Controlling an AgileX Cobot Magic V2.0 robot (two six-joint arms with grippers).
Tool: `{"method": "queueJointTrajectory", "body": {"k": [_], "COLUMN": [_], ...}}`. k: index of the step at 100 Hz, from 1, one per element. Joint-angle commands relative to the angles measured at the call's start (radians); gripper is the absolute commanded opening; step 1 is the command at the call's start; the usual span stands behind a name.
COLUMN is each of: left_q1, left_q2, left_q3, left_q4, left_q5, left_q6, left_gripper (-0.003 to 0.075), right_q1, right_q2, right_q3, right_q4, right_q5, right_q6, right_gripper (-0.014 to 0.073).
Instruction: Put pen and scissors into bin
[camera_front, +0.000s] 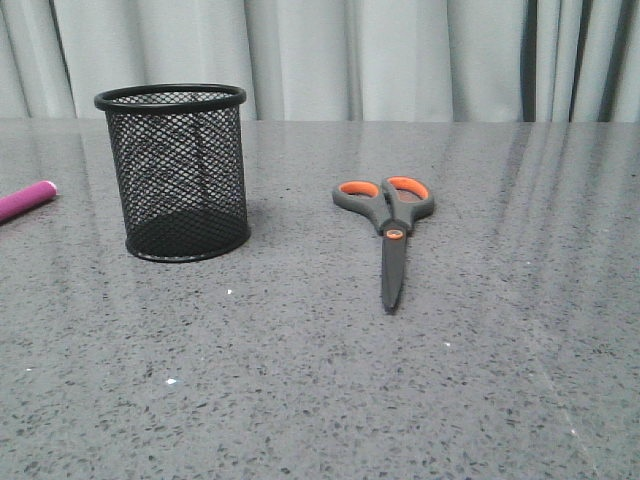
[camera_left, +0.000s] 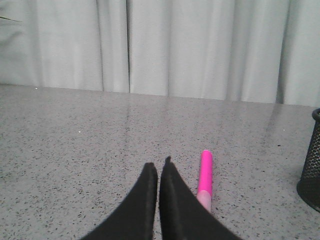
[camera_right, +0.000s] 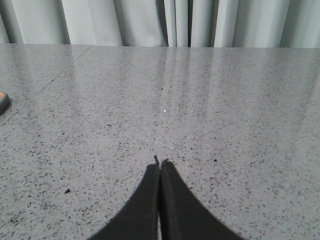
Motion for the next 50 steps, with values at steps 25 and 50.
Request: {"method": "queueJointTrajectory", "body": {"k": [25,50], "left_q1": [0.000,0.000], "left_q2": [-0.027,-0.027], "left_q3": [0.023,0.023], "left_q4": [-0.009,-0.009], "left_q5": [-0.079,-0.080], "left_q6": [-0.008,-0.008], "left_gripper": [-0.0021,-0.0021], "right_q1": [-0.004,-0.004], "right_q2": [-0.021,-0.021], "right_q3": [0.017,0.017], "right_q4": [-0.007,0.046], "right_q5": [-0.089,-0.119], "right_q6": [-0.006,0.000], "right_gripper": [-0.0076,-0.0076]}}
